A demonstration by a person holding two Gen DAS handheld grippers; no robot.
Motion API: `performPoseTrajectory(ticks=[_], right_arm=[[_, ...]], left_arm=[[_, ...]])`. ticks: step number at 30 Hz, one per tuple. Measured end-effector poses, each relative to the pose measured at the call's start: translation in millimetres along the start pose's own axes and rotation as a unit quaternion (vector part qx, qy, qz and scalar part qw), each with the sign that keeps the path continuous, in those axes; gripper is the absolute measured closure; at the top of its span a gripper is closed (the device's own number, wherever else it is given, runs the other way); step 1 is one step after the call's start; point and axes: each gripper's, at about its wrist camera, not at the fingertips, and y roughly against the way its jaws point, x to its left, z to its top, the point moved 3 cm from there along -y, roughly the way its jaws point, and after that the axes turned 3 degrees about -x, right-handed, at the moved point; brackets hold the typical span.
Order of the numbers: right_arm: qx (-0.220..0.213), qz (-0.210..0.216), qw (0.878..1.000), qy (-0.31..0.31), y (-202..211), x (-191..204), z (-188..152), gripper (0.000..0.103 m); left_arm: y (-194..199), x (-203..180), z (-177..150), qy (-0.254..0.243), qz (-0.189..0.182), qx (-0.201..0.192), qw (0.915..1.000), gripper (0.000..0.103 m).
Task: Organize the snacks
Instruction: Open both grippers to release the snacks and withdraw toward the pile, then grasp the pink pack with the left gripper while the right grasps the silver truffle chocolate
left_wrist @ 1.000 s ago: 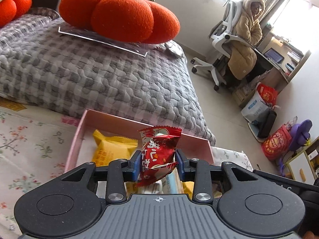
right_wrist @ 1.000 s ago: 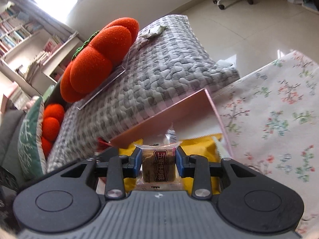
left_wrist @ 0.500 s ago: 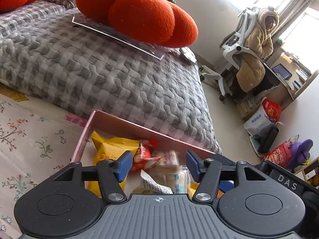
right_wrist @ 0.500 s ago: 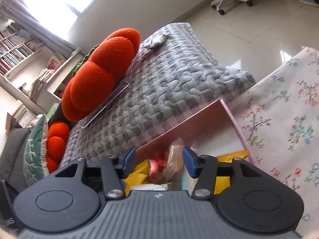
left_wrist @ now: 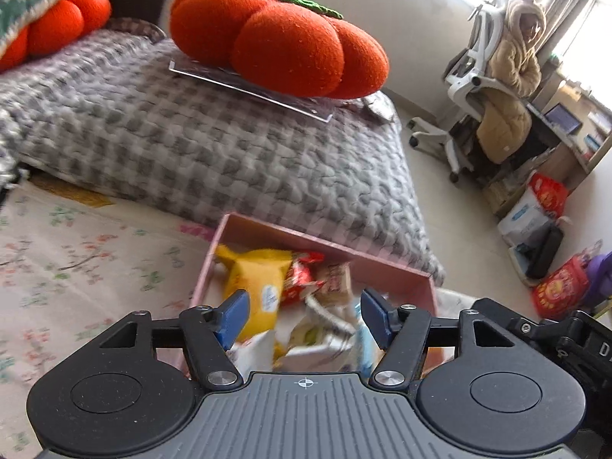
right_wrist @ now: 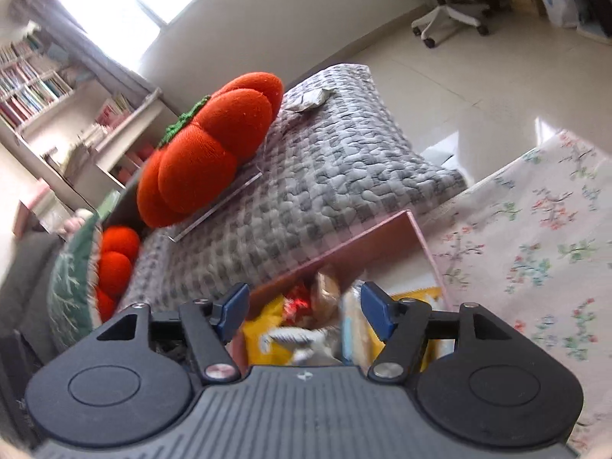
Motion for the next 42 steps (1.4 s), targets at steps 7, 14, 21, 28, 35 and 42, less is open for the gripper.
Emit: performPoseTrajectory(ticks=[7,14,21,28,35,42], right_arm=[[0.018,-0.020,0.999,0.044,20,11,-17,0.039],[0.025,-0.044,0.991,0.123,45,27,-29,0.031],[0.036,-0.089,0.971,0.220,69,27,-46,0.022],[0.068,-0.103,0.964,0.238,81,10,-64,0.022],[0.106,-0.117,0.948,0.277,84,-6,-87,0.022],[0.146,-0.124,0.933,0.305,76,-22,-104,0.027]], left_arm=[[28,-1,-20,-0.026,0.047,0.018,0.9984,0.037],[58,15,-47,-0.021,0.068,0.038,0.9967,0.032],[84,16,-60,-0.026,0.065,0.032,0.9971,0.029],[86,8,-96,-0.025,0.056,0.078,0.9951,0.029],[78,12,-135,-0.006,0.053,0.130,0.9901,0.029],[64,24,-151,0.007,0.073,0.144,0.9868,0.029]])
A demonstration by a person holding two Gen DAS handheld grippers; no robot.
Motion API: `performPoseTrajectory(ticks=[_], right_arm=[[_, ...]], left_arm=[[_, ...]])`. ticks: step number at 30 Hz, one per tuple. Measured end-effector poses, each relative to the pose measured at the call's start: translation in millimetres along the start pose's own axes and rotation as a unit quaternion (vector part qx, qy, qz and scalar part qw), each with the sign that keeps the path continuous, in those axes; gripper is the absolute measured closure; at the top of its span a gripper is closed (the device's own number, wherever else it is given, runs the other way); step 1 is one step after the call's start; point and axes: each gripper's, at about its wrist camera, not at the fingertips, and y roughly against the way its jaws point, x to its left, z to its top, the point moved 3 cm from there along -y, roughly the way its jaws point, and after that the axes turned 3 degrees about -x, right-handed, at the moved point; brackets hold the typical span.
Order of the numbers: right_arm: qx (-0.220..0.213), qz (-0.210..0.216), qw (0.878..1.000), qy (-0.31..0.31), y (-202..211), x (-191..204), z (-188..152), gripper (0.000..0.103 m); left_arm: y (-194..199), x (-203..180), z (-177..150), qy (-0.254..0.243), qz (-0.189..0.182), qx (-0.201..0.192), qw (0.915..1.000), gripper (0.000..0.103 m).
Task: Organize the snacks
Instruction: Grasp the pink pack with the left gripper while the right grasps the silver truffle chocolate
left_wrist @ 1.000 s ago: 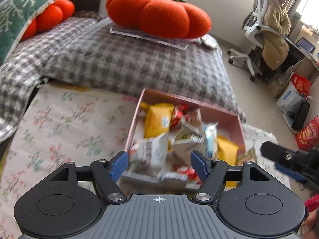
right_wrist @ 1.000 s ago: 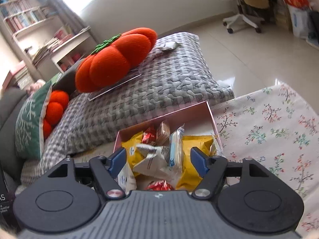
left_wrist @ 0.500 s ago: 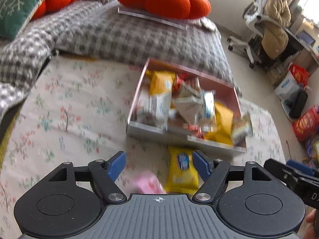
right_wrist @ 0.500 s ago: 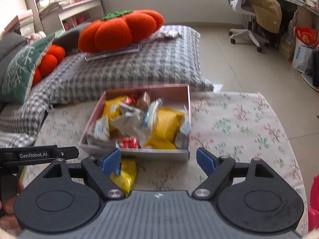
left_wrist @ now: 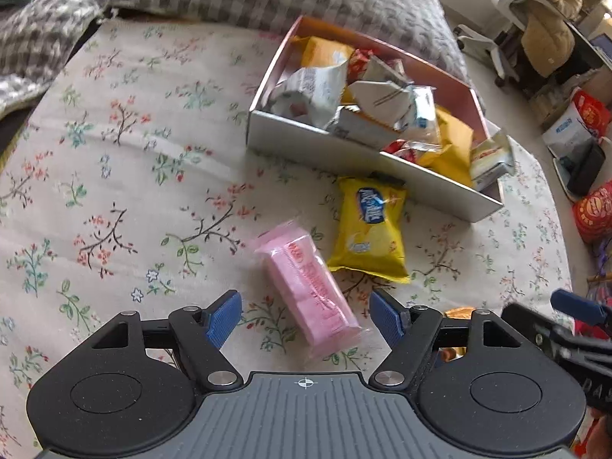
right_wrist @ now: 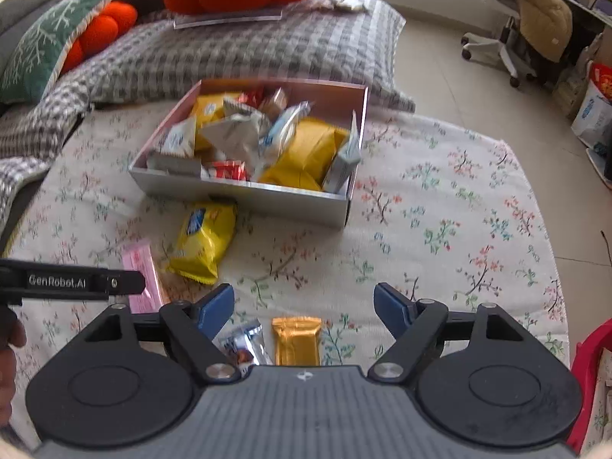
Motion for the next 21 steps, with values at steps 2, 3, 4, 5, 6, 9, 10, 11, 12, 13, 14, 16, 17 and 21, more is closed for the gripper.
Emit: performPoseTrajectory(ticks=[2,3,4,5,6,9,10,11,12,13,14,16,17,21], right_arm=[[0.006,0.003,1.000,0.011,-2,2,-3,0.028],[0.008,0.006,1.000,0.017,-3,4,-5,0.028],[0.012,0.011,1.000,0.024,-4,7,-7,0.028],[0.016,0.014,0.999,0.031,-6,8,-8,0.029],[0.021,0.017,0.999,0.038,-8,10,-11,0.030],[0.036,0.020,0.997,0.064,-16,18,-17,0.033],[0.041,0.021,0.996,0.072,-18,21,-19,0.035],[0.045,0.023,0.996,0.078,-20,23,-21,0.036],[0.049,0.026,0.995,0.083,-22,25,-22,0.037],[0.054,0.030,0.994,0.088,-24,27,-24,0.039],[0.058,0.034,0.993,0.093,-26,29,-26,0.040],[0.067,0.037,0.991,0.107,-30,34,-30,0.042],[0.072,0.038,0.990,0.113,-33,36,-32,0.043],[0.093,0.041,0.987,0.125,-42,41,-38,0.050]], left_arm=[[-6,0,-2,0.000,0.005,0.003,1.0000,0.029],[-9,1,-4,0.002,0.004,0.009,1.0000,0.029],[-11,1,-5,0.006,0.002,0.012,0.9999,0.029],[-14,2,-5,0.009,0.001,0.015,0.9998,0.029],[-16,2,-5,0.010,0.002,0.016,0.9998,0.029],[-23,1,-8,-0.001,0.009,0.017,0.9998,0.029],[-25,0,-8,-0.004,0.010,0.017,0.9998,0.029],[-27,0,-9,-0.007,0.012,0.017,0.9998,0.029],[-28,0,-9,-0.011,0.013,0.016,0.9997,0.030],[-29,0,-9,-0.014,0.012,0.014,0.9997,0.031],[-31,0,-9,-0.017,0.011,0.014,0.9997,0.033],[-30,-1,-9,-0.025,0.009,0.008,0.9996,0.041],[-30,-1,-9,-0.029,0.007,0.007,0.9995,0.046],[-30,-3,-8,-0.041,0.004,0.005,0.9992,0.064]])
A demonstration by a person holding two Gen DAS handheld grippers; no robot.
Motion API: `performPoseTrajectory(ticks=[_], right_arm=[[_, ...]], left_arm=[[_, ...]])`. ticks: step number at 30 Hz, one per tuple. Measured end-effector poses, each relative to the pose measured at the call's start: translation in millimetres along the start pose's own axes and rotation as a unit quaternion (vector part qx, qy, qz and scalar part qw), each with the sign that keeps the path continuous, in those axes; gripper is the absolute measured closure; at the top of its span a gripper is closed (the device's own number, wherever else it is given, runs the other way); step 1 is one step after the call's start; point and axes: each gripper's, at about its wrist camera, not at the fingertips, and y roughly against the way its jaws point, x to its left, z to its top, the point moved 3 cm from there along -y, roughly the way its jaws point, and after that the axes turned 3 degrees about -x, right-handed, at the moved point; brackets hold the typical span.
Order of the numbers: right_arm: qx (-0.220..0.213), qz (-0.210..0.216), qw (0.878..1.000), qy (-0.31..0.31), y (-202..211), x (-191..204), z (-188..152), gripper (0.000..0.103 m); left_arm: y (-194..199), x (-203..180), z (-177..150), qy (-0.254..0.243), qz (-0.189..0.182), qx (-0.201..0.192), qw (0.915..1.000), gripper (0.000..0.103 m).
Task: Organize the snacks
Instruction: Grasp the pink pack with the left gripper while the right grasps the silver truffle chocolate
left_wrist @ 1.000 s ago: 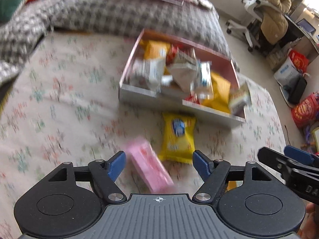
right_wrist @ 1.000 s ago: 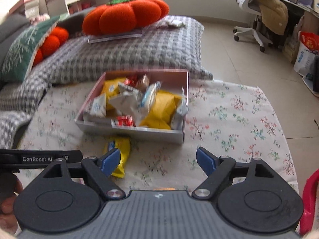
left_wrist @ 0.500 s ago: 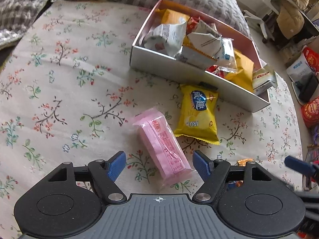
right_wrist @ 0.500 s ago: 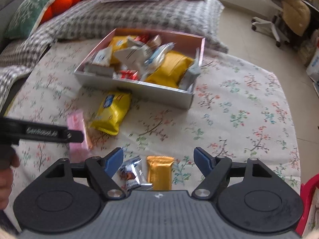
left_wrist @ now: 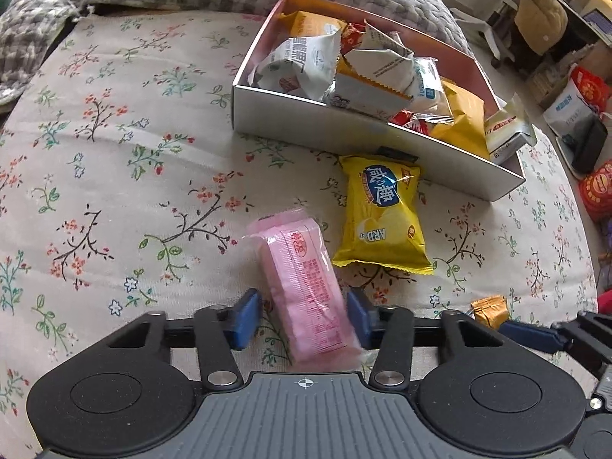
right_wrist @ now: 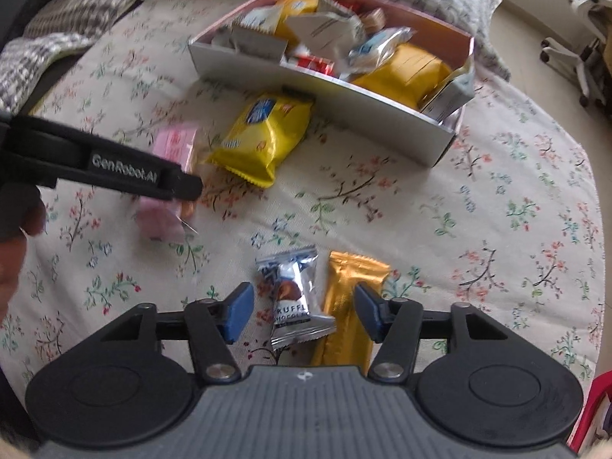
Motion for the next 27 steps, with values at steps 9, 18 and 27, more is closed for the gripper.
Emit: performPoseTrajectory(ticks=[9,18,27], right_arm=[[-0.005,-0.023,1.000,0.005,-3,1,5,0.066],[-0.013,-0.016,1.000,-0.014,0,-5,8,0.079],[-0.032,-0.007,0.999,-0.042,8,-13,13,0.086]], left_arm=[[0,-2,2,-0.015,-0.005,-0.003,0.9999,0.072],[2,-4,4,-0.023,-0.007,-0.010,0.9997,0.073],[5,-5,4,-0.024,-0.008,-0.013,0.9996,0.073]])
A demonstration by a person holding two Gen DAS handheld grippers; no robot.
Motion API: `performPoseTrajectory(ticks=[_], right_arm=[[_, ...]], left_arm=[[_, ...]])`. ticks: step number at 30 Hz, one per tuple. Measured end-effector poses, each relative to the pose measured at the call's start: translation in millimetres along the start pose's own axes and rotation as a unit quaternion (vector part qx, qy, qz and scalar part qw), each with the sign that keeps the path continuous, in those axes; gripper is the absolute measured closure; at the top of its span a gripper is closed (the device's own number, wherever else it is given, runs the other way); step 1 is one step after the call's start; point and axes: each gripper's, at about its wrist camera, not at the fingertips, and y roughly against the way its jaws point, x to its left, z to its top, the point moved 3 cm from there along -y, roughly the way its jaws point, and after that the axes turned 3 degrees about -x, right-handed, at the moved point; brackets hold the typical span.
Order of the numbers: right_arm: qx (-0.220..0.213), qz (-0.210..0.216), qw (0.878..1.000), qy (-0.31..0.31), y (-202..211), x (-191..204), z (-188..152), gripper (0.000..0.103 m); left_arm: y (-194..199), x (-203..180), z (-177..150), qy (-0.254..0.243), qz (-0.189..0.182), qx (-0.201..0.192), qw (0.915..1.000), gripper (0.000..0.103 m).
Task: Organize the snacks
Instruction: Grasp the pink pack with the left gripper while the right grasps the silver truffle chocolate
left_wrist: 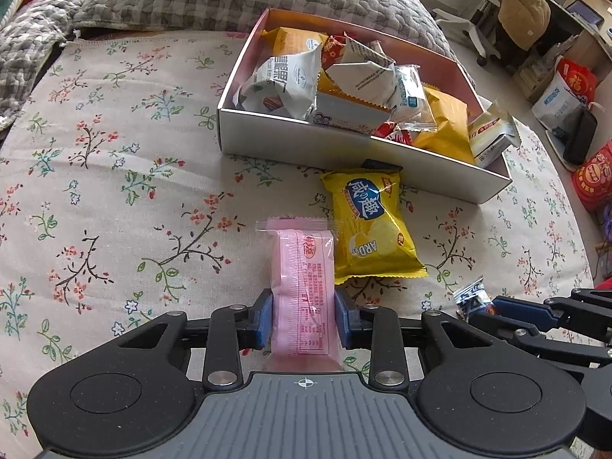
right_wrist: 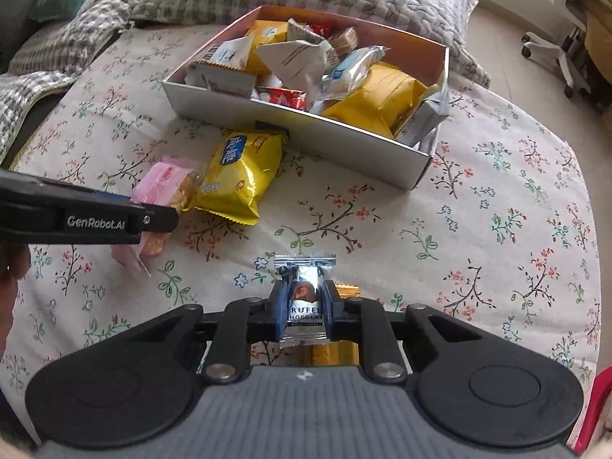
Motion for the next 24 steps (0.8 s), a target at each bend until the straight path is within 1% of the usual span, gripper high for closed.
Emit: performPoseTrajectory(ticks=[2,5,6,7,12,21,24], right_arm=[[0.002,0.005,1.000,-0.005,-1,-2,0,0.085],[0.006,0.011,1.000,-0.008,-2,-3,-1,0.073],[0.006,0.010,1.000,-0.007,-1,-2,-1,0.067],[0.006,0.010,1.000,-0.006,-2,-1,-1,0.063],[0.020,0.002,1.000,0.011,-10,4,-4,0.064],[0.009,-0.017,0.999,0.036,-15,8,-1,0.059],[0.009,-0.010,0.999,0.036,-17,8,-1,0.061]], left_arm=[[0,0,0,0.001,0.000,0.000,1.0000,0.073],[0,0,1,-0.001,0.001,-0.002,1.0000,0.073],[0,0,1,-0.002,0.002,-0.003,1.0000,0.073],[0,0,2,-0.002,0.001,-0.003,1.0000,0.073],[0,0,2,-0.002,0.001,-0.003,1.0000,0.074],[-3,1,1,0.000,-0.001,0.004,1.0000,0.073],[-8,0,0,-0.004,0.001,0.010,0.9999,0.071]])
